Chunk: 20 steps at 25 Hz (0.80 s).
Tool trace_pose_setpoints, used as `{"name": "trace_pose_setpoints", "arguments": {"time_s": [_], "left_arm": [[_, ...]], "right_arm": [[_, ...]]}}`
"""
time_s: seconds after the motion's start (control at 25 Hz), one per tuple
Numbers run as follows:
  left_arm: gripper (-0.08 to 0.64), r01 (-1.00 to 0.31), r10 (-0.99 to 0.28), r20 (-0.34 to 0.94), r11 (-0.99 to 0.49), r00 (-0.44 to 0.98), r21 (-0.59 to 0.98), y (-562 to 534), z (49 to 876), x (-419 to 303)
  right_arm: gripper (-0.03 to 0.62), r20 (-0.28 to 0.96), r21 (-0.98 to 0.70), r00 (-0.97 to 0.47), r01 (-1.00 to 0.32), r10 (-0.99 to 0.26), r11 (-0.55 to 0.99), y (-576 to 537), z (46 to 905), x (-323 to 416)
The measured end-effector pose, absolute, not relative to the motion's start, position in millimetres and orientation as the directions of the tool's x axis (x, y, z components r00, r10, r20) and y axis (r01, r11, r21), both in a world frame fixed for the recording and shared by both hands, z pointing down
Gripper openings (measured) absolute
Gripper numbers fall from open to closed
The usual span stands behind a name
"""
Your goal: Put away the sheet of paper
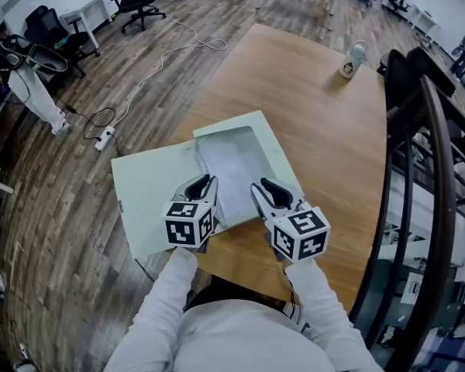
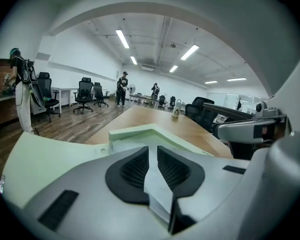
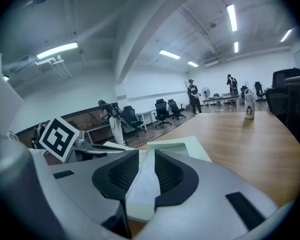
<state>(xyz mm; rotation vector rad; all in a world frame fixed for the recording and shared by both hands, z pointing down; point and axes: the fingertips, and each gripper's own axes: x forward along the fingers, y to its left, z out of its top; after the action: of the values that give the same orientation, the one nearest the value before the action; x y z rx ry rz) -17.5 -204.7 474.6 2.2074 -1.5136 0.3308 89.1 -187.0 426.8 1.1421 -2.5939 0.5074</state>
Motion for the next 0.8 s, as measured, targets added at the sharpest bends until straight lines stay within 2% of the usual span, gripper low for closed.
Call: {"name": "trace_pose_setpoints", "arguments": {"time_s": [0.48, 0.8], "left_arm": [[0.021, -0.913, -0.875, 0.265, -0.377, 0.406, 0.152, -186.5, 410.3, -27.0], [0.018, -0.909, -0.882, 0.224, -0.389, 0.414, 0.147, -168.6, 399.7, -30.2]], "right_arm": [[0.107, 0.301, -0.194, -0.645, -0.763, -0.703, 0.617, -183.2, 404.6, 111.1], [0.087, 0.257, -0.178, -0.644, -0.764, -0.72, 0.62, -173.1, 394.7, 119.8]]}}
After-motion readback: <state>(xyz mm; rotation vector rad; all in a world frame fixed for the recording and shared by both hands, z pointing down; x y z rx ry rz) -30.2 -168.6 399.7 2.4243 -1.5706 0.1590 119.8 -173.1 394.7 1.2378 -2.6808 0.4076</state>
